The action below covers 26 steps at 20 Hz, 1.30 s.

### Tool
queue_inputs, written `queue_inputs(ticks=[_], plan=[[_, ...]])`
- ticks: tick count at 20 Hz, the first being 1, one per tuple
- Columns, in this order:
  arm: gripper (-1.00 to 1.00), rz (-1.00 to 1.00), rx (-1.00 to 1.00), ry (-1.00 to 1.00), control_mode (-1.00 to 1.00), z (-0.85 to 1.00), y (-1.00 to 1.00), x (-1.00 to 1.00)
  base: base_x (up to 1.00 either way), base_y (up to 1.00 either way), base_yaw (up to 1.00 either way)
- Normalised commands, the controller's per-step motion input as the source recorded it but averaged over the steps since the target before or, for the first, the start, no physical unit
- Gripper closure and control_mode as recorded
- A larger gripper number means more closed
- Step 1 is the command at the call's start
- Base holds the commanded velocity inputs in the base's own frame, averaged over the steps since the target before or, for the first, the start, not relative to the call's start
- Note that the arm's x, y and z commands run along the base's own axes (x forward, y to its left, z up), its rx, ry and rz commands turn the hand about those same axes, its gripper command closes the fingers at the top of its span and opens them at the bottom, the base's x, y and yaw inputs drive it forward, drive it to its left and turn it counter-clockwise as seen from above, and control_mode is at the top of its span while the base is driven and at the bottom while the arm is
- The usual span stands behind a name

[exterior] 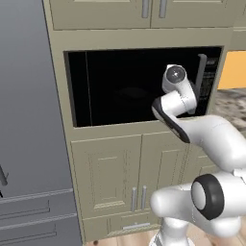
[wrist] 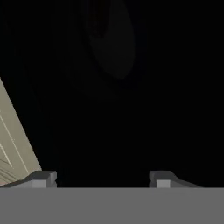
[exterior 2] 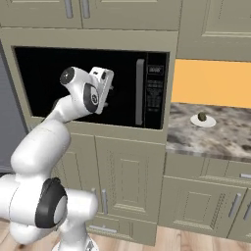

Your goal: Remove the kiwi from the bowl and place it on the small plate. Then place the bowl with only the steak in the microwave, close the door, and press the start button to microwave the steak.

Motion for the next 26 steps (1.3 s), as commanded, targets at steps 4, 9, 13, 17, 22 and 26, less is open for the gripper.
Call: queue_inputs(ticks=[4, 9, 13, 17, 22, 26], plan=[[-1.0, 0.04, 0.07, 0.03, -1.0, 0.05, -0.08, 0.12, 0.0, 0.0, 0.0], [-1.0, 0.0, 0.12, 0.0, -1.0, 0.28, -0.34, -0.93, 0.0, 0.0, 0.0], [-1.0, 0.0, 0.19, -0.01, -1.0, 0.08, -0.56, -1.0, 0.0, 0.0, 0.0], [-1.0, 0.03, 0.26, -0.08, -1.0, 0.0, -0.79, -1.0, 0.0, 0.0, 0.0], [-1.0, 0.04, 0.18, -0.12, -1.0, -0.1, -0.85, -0.92, 0.0, 0.0, 0.0], [-1.0, 0.08, 0.09, -0.18, -1.0, -0.31, -0.14, -0.12, 0.0, 0.0, 0.0]])
